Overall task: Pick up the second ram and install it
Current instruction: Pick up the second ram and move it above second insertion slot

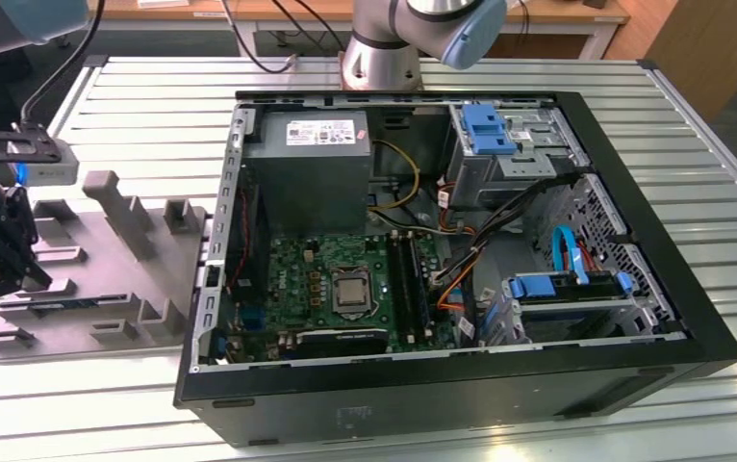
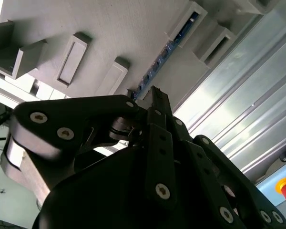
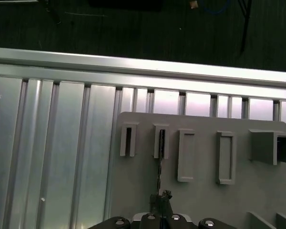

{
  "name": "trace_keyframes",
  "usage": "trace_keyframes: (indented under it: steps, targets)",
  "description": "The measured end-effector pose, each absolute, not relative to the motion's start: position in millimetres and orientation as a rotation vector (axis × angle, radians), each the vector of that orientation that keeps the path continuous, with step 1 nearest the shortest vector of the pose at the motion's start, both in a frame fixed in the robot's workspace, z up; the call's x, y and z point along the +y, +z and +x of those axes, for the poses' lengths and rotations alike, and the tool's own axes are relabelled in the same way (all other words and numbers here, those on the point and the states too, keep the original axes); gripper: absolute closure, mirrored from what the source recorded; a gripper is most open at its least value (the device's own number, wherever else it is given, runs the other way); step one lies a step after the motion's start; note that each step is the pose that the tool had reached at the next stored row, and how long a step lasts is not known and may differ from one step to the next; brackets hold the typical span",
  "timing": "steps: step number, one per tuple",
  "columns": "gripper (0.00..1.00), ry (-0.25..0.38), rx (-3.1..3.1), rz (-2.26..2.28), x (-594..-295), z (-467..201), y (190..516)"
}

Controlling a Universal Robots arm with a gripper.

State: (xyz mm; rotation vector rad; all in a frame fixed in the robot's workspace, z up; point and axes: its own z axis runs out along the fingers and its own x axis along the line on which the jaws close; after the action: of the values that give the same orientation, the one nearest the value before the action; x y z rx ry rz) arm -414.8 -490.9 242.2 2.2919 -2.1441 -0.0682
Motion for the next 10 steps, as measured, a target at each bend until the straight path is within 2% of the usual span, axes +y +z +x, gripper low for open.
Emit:
trace_keyframes:
  steps: [10]
  targets:
    - [0.89,-0.058,-2.15,2.296,-490.9,-415.9,231.1]
